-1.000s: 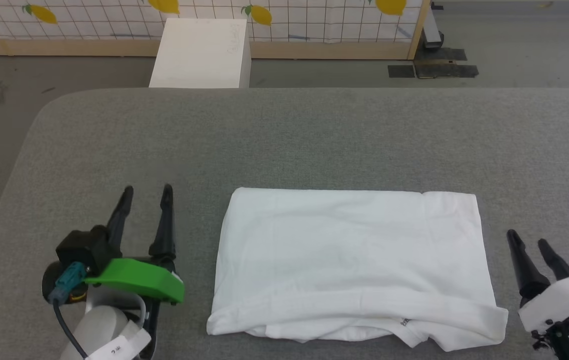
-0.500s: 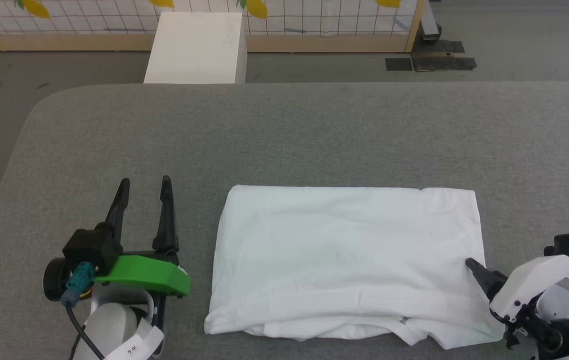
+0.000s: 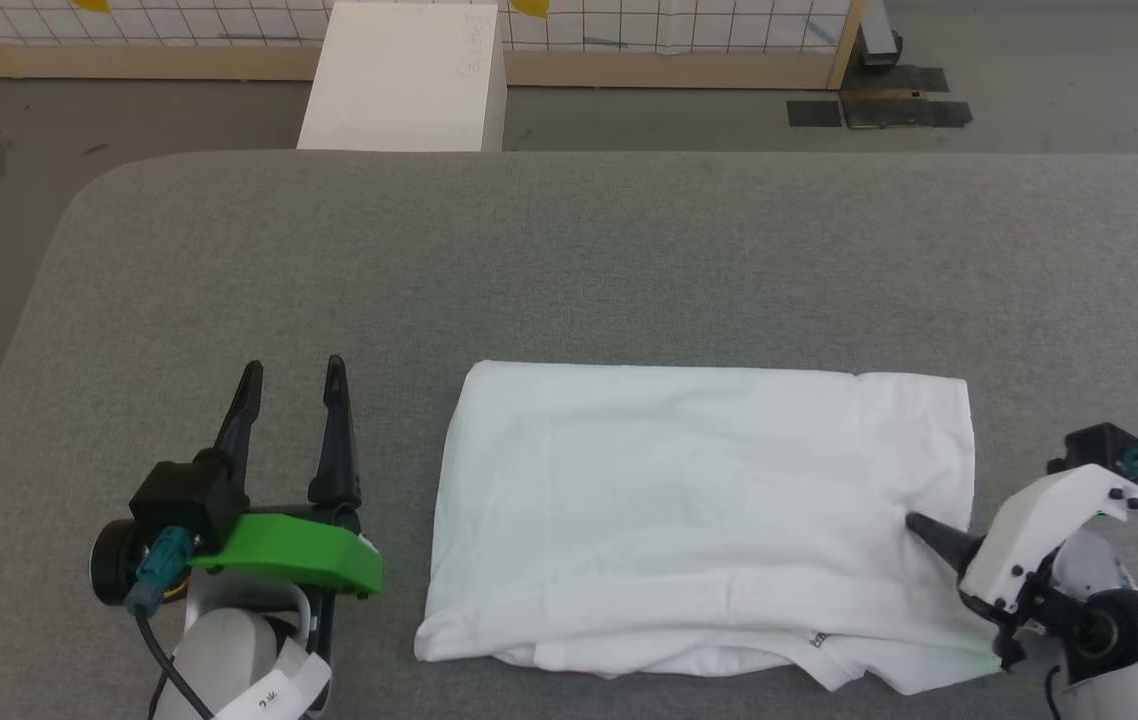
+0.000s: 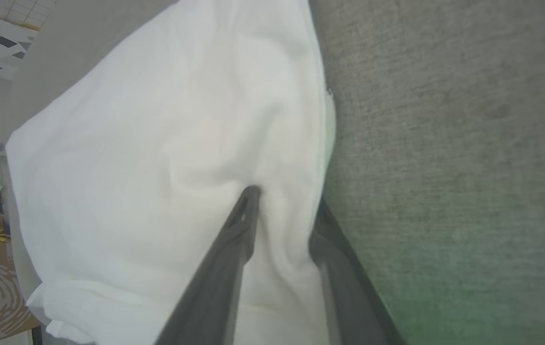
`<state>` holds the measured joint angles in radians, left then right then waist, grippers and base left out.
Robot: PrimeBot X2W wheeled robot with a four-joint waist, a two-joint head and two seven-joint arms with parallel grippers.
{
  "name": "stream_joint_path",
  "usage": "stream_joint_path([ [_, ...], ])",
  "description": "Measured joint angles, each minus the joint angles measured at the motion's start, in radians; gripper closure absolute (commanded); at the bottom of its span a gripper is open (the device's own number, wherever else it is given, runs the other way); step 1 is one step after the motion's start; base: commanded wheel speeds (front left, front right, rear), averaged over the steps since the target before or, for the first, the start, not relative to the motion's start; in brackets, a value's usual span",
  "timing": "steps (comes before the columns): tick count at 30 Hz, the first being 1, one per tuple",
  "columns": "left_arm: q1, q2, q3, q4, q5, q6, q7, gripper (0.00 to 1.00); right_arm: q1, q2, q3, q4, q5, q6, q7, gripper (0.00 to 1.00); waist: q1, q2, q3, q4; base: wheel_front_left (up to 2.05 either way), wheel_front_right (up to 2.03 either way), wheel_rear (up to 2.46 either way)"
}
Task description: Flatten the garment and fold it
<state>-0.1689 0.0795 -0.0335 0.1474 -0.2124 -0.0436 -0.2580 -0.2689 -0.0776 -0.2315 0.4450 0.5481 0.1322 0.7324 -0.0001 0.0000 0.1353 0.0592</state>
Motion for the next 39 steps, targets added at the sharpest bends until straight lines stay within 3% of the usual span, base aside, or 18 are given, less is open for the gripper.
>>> stream_joint_path([
  [9, 0.0, -0.011, 0.023, 0.006, 0.002, -0.008, 0.0, 0.0, 0.034, 0.029, -0.045, -0.057, -0.031, 0.0, -0.054, 1.0, 0.0, 0.0, -0.006, -0.012, 0.0, 0.0, 0.0],
  [18, 0.0, -0.018, 0.025, 0.013, 0.003, -0.017, 0.0, 0.0, 0.068, 0.031, -0.253, -0.171, -0.253, 0.0, -0.138, 1.0, 0.0001, 0.0, -0.008, -0.013, 0.0, 0.0, 0.0],
  [24, 0.004, -0.02, 0.026, 0.018, 0.003, -0.018, 0.0, 0.0, 0.109, 0.03, -0.293, -0.275, -0.389, 0.0, -0.149, 1.0, 0.0001, 0.0, -0.013, -0.014, 0.0, 0.0, 0.0],
  [30, 0.007, -0.022, 0.029, 0.025, 0.003, -0.02, 0.0, 0.0, 0.162, 0.03, -0.214, -0.461, -0.423, 0.0, -0.108, 1.0, 0.0001, 0.0, -0.021, -0.019, 0.0, 0.0, 0.0],
  [39, 0.009, -0.024, 0.026, 0.035, 0.003, -0.027, 0.0, 0.0, 0.213, 0.028, 0.059, -0.79, -0.422, 0.0, 0.058, 1.0, 0.0, 0.0, -0.022, -0.016, 0.0, 0.0, 0.0],
])
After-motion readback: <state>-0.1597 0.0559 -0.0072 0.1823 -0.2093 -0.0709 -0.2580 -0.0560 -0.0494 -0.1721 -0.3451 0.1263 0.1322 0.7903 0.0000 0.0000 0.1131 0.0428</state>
